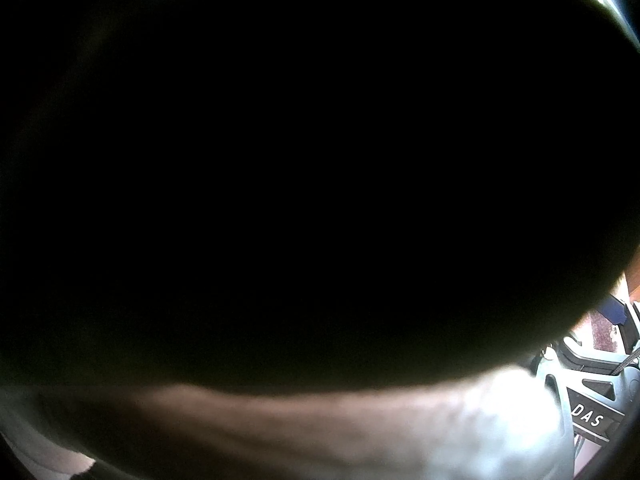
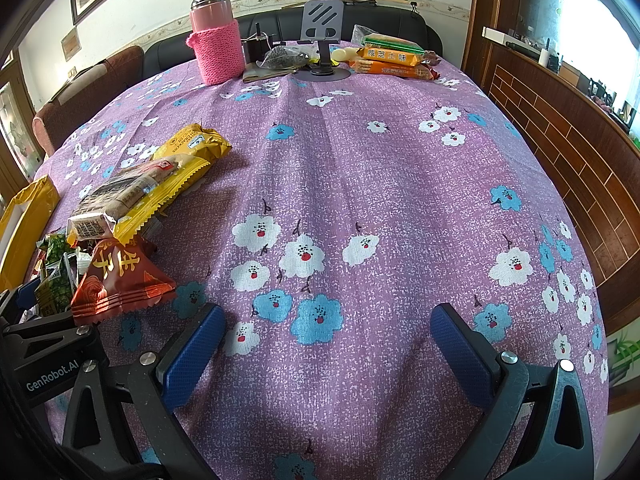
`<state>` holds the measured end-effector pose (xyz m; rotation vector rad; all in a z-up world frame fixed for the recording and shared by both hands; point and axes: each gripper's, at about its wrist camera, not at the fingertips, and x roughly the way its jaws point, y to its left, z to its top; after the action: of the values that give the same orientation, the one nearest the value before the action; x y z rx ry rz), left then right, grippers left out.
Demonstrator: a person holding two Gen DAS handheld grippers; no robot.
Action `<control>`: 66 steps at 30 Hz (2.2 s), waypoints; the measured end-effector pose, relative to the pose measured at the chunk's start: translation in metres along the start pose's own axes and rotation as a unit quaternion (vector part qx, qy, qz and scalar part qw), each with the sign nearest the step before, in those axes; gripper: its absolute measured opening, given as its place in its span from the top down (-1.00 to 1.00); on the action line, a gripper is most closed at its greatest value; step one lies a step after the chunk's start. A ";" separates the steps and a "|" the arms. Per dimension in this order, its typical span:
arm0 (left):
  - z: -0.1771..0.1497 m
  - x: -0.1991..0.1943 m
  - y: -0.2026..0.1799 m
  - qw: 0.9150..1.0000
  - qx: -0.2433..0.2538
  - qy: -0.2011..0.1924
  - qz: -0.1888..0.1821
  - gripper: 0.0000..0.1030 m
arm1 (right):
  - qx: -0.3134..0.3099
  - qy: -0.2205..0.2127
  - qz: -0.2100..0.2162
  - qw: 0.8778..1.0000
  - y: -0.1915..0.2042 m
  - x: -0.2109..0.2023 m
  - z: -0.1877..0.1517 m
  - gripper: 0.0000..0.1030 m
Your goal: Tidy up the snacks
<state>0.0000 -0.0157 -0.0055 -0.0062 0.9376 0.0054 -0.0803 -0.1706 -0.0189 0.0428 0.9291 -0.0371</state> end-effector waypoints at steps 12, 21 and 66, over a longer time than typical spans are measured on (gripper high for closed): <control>0.000 0.000 0.000 1.000 0.000 0.000 0.000 -1.00 | 0.000 0.000 0.000 1.000 0.000 0.000 0.000 -1.00; 0.000 0.001 -0.002 1.000 0.003 0.000 0.002 -1.00 | 0.000 0.000 0.000 1.000 0.000 0.000 0.000 -1.00; -0.042 -0.016 -0.042 1.000 0.003 -0.001 -0.005 -1.00 | 0.000 0.000 0.000 1.000 0.000 0.000 0.000 -1.00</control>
<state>-0.0428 -0.0581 -0.0172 -0.0046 0.9365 -0.0061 -0.0803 -0.1704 -0.0188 0.0429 0.9291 -0.0371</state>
